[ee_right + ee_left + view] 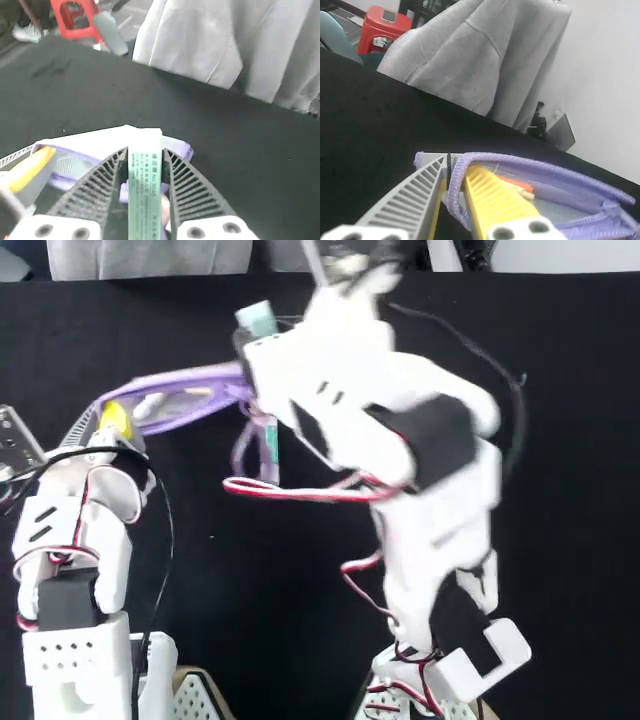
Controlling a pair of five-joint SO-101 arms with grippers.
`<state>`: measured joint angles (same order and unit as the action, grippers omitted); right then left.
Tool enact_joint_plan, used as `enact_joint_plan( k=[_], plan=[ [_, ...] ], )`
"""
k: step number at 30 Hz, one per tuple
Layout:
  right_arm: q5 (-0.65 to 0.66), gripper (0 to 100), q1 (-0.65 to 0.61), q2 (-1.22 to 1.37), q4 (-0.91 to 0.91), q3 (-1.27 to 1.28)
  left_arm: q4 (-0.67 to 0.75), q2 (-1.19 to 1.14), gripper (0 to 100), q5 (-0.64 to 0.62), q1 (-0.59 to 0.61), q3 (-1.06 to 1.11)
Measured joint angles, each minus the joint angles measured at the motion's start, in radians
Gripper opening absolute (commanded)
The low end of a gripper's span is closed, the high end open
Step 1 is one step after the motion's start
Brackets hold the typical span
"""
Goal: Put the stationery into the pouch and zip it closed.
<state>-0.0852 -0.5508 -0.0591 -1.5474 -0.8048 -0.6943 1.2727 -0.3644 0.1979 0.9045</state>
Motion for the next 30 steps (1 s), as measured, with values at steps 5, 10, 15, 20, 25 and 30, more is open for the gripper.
enact_joint_plan(
  k=[5, 10, 15, 20, 25, 30],
  plan=[
    [0.0, 1.1, -0.009, 0.0, 0.178, 0.178, 0.0, 0.0, 3, 0.0, -0.002, 0.0],
    [-0.012, 1.1, -0.029, 0.0, 0.315, 0.262, 0.0, 0.0, 3, 0.0, -0.002, 0.009],
    [-0.078, 1.1, -0.086, 0.0, 0.397, 0.325, 0.0, 0.0, 3, 0.0, -0.003, 0.015],
    [-0.098, 1.1, -0.126, 0.002, 0.496, 0.437, 0.002, 0.0, 3, 0.0, -0.003, 0.034],
    [-0.098, 1.1, -0.126, -0.026, 0.649, 0.598, 0.061, 0.0, 3, 0.002, 0.0, 0.094],
    [-0.098, 1.1, -0.126, -0.172, 0.884, 0.848, 0.075, 0.0, 3, 0.032, -0.002, 0.101]
  ],
)
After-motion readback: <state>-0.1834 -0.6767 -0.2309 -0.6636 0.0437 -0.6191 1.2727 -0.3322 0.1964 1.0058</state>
